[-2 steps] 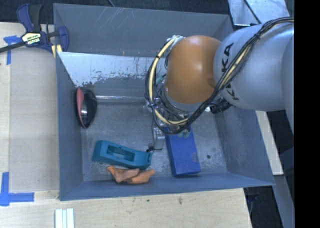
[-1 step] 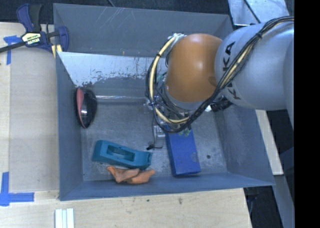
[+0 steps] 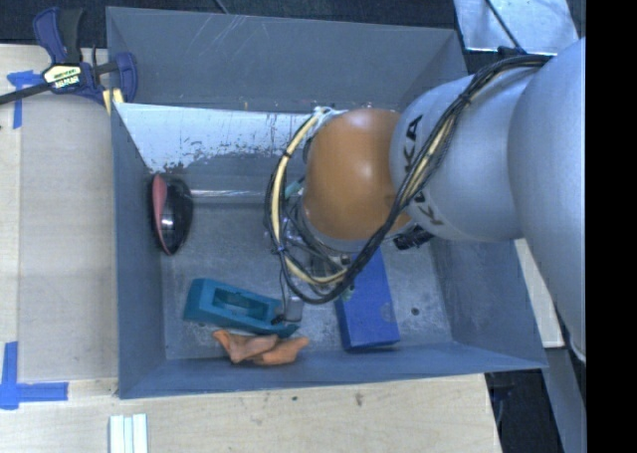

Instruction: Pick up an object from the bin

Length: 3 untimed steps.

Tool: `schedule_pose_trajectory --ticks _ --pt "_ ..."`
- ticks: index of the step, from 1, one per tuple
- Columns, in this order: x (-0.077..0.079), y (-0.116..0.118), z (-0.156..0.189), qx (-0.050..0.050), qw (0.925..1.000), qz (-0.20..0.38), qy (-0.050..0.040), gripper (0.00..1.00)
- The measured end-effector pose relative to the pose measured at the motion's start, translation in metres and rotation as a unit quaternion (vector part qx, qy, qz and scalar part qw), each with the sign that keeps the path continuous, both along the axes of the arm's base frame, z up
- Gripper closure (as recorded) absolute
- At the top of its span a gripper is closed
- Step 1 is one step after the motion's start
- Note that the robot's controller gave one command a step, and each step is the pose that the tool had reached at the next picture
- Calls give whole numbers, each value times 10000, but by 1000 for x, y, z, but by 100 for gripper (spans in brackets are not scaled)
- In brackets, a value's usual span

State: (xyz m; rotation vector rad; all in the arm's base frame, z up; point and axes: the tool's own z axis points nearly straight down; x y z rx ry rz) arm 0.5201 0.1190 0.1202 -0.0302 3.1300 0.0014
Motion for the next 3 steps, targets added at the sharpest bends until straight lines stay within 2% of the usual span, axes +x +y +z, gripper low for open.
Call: schedule_pose_trajectory --ticks 1,2,3 --pt "-28 10 -30 36 9998 -217 7 0" --pt "-25 45 21 3 9960 -887 50 100" --pt "-25 44 21 3 9960 -890 49 0"
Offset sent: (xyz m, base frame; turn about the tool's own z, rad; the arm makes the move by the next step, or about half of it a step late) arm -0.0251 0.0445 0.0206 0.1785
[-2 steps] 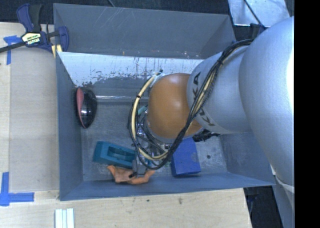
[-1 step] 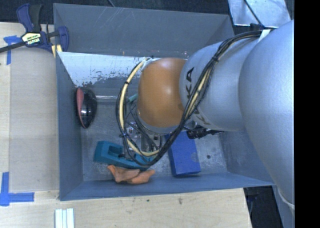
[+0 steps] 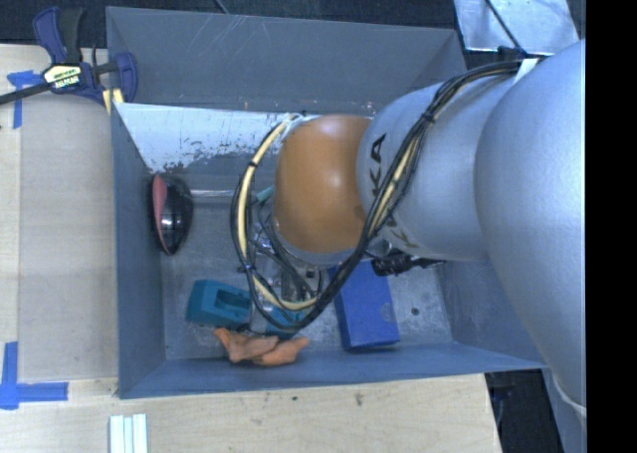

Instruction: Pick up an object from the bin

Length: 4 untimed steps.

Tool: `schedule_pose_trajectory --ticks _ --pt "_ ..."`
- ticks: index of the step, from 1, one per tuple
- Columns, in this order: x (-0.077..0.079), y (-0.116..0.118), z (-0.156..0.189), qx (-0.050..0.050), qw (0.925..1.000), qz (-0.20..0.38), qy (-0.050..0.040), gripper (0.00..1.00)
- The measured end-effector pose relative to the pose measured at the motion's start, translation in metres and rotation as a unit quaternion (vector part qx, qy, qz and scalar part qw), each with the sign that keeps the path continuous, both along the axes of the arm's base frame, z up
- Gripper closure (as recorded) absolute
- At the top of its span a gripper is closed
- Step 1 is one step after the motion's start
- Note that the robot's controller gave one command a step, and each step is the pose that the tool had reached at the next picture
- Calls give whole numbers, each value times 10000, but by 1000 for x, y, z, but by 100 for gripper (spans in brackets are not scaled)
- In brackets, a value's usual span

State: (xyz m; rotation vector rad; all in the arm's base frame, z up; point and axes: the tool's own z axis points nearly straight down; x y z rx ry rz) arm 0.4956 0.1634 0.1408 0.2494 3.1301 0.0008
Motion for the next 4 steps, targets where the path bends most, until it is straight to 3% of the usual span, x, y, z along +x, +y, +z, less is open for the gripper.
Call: schedule_pose_trajectory --ticks 1,2,3,4 --pt "0 0 0 0 10000 -2 0 0" --pt "7 -3 -40 10 9999 123 -35 0" --pt "-1 -8 -71 21 10000 -49 23 0" --pt "3 -7 -62 -9 9988 -486 66 0"
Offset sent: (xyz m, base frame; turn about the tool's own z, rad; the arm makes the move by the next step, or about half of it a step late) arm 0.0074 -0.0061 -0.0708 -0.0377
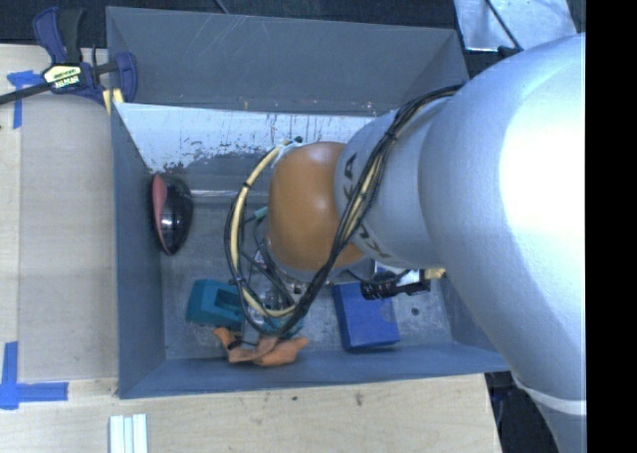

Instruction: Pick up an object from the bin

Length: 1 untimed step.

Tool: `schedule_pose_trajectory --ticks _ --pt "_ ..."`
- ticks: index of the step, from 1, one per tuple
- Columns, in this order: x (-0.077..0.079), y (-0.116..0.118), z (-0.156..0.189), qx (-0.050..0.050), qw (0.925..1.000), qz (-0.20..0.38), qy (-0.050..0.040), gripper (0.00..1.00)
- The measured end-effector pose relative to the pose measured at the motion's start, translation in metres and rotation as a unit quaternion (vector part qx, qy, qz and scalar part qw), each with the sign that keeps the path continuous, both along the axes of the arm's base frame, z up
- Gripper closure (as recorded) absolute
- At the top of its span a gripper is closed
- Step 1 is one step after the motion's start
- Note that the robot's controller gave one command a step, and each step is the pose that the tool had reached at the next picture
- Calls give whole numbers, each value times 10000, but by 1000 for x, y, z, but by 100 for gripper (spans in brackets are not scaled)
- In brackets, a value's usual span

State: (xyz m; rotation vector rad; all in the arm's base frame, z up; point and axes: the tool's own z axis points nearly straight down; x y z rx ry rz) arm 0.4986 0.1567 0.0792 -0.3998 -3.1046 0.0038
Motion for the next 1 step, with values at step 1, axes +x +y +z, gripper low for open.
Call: schedule_pose_trajectory --ticks 1 --pt "7 6 37 1 9996 266 -63 0"
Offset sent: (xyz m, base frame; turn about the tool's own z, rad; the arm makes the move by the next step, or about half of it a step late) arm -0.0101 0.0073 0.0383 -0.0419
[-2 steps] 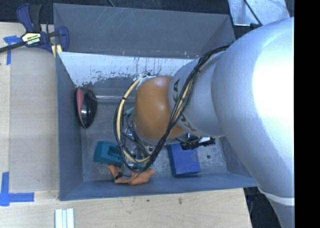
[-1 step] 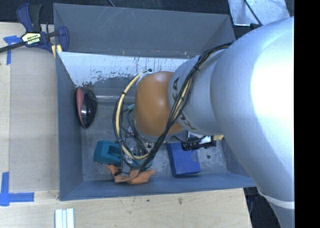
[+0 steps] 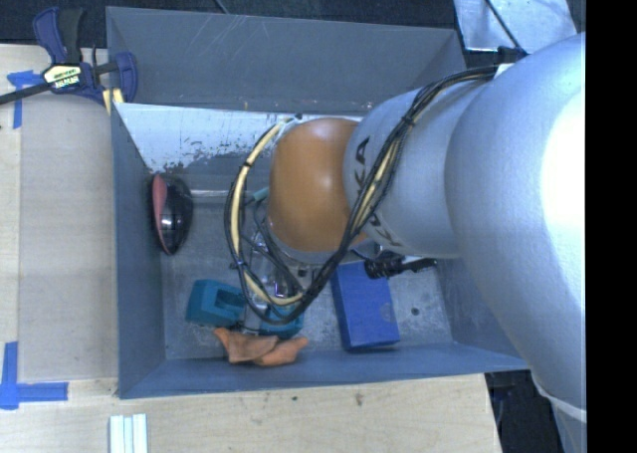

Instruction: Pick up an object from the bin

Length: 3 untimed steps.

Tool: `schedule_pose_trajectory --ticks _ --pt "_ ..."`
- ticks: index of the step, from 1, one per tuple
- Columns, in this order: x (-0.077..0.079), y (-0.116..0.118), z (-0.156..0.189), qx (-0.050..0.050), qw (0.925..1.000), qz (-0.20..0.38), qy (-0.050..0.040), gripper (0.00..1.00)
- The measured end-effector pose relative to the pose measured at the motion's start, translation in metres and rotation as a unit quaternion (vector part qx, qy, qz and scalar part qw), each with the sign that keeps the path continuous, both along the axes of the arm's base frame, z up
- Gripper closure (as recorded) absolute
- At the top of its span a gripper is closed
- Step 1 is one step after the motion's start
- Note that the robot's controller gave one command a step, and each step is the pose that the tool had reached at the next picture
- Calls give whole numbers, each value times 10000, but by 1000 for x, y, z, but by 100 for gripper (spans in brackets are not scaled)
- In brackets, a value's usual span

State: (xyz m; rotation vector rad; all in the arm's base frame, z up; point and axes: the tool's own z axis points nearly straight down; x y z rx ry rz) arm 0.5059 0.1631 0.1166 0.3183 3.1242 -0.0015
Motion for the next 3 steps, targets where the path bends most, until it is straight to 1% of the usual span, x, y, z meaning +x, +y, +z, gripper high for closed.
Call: schedule_pose_trajectory --ticks 1,2,3 --pt "-9 1 10 11 10000 -17 -20 0" --pt "-16 -12 23 4 9978 670 0 0" --pt "-19 0 9 6 9985 542 -11 0"
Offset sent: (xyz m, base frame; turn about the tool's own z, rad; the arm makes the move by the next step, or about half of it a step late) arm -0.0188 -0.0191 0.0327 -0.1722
